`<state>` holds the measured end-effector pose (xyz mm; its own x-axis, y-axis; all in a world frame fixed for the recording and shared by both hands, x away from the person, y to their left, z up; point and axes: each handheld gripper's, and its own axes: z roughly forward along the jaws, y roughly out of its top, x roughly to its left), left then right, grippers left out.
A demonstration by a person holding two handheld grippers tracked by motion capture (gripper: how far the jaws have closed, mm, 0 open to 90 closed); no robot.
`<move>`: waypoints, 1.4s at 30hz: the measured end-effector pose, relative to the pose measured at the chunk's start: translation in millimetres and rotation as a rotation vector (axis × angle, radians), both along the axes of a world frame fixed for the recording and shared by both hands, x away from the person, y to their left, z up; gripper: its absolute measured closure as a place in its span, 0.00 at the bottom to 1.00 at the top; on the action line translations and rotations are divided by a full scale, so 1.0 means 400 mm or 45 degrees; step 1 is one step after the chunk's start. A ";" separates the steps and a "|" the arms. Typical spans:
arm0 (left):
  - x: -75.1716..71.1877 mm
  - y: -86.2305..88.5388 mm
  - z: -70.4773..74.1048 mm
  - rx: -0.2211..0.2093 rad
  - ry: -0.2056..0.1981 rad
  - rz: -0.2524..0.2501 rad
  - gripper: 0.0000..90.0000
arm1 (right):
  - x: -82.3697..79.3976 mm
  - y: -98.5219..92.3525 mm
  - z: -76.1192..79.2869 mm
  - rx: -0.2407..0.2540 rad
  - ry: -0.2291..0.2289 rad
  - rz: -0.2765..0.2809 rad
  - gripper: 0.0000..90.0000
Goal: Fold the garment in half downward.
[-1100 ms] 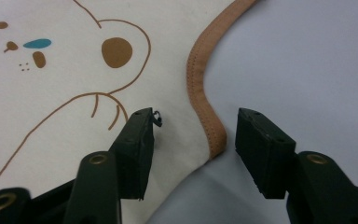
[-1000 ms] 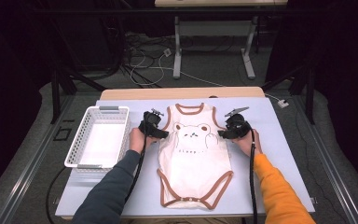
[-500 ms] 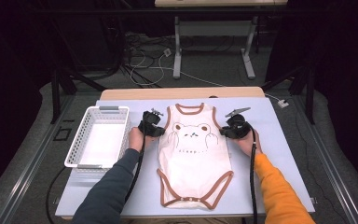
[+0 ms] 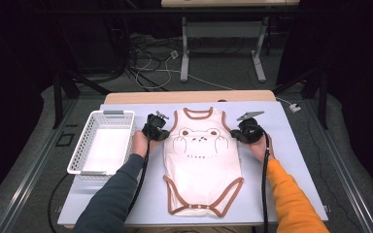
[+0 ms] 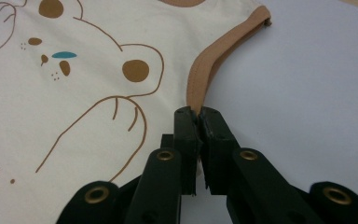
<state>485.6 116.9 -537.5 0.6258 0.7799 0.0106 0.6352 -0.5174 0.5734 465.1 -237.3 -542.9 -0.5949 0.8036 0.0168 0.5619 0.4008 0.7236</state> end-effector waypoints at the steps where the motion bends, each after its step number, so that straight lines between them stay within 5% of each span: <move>1: -0.001 -0.001 0.001 0.000 -0.004 0.003 0.95 | -0.001 -0.001 0.002 0.001 -0.005 0.000 0.95; 24: -0.051 0.010 0.049 -0.016 -0.070 -0.040 0.95 | -0.039 -0.014 0.055 0.056 -0.052 0.070 0.95; 42: -0.137 0.009 0.066 0.001 -0.120 -0.094 0.94 | -0.110 -0.014 0.071 0.002 -0.030 0.164 0.95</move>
